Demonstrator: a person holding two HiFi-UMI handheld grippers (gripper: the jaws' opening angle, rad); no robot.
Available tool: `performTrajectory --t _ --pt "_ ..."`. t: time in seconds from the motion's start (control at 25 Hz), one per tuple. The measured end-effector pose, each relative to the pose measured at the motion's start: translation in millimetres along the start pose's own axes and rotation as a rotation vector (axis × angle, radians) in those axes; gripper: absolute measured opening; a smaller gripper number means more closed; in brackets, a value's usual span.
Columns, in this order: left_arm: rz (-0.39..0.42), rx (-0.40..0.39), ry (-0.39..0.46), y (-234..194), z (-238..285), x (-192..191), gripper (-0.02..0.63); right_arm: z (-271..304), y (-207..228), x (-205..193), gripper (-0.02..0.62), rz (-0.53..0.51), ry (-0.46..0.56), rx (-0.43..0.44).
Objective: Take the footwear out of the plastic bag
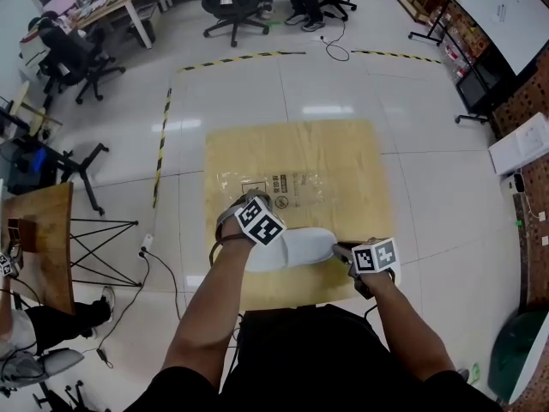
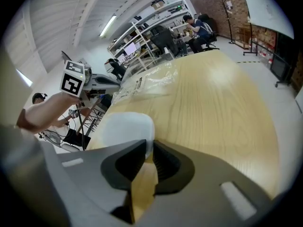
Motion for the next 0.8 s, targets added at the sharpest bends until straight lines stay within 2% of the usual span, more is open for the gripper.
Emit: performTrajectory --t 0.2,0.36,0.4,0.48,0.52,0.6,0.68,0.72,0.76,0.8 --pt "-0.009 -0.019 -0.048 9.9 12.3 -3.9 0.018 -2.5 -0.2 -1.2 0.054 0.012 -0.012 0.022" --pt "-0.005 -0.008 -0.019 14.2 9.0 4.2 0.079 -9.1 -0.1 6.7 0.063 -0.006 0.021 0.045" --pt "-0.008 -0.004 -0.004 15.1 4.6 5.4 0.087 -10.8 -1.7 8.1 0.087 -0.015 0.029 0.05" --pt "-0.021 0.005 0.021 17.9 -9.5 5.4 0.1 -15.4 -6.7 8.7 0.18 -0.047 0.034 0.057" --pt "-0.03 0.017 0.033 18.0 -19.3 4.6 0.101 -18.0 -9.8 9.6 0.198 -0.068 0.035 0.059" --pt "-0.07 0.057 0.062 16.2 -45.1 1.6 0.1 -23.9 -19.1 14.2 0.202 -0.095 0.056 0.085" --pt "-0.157 0.098 0.119 20.2 -77.8 -1.1 0.085 -32.6 -34.2 20.3 0.201 -0.093 0.105 0.152" --pt "-0.212 0.113 0.16 26.2 -95.9 -2.4 0.068 -37.5 -44.0 22.7 0.161 -0.09 0.135 0.199" --pt "-0.27 0.126 0.202 34.6 -114.5 -4.6 0.048 -41.7 -55.2 23.6 0.044 -0.084 0.162 0.256" --pt "-0.326 0.14 0.238 44.5 -132.9 -8.2 0.03 -44.0 -67.0 22.5 0.002 -0.065 0.179 0.32"
Point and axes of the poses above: the fingertips, and each gripper's own axes: z forward along the fingers, y to its right, x out of its top, the point moved 4 cm from there along -z, backward along the fingers, and after that the axes turned 12 degrees about y, right-handed, at the moved point
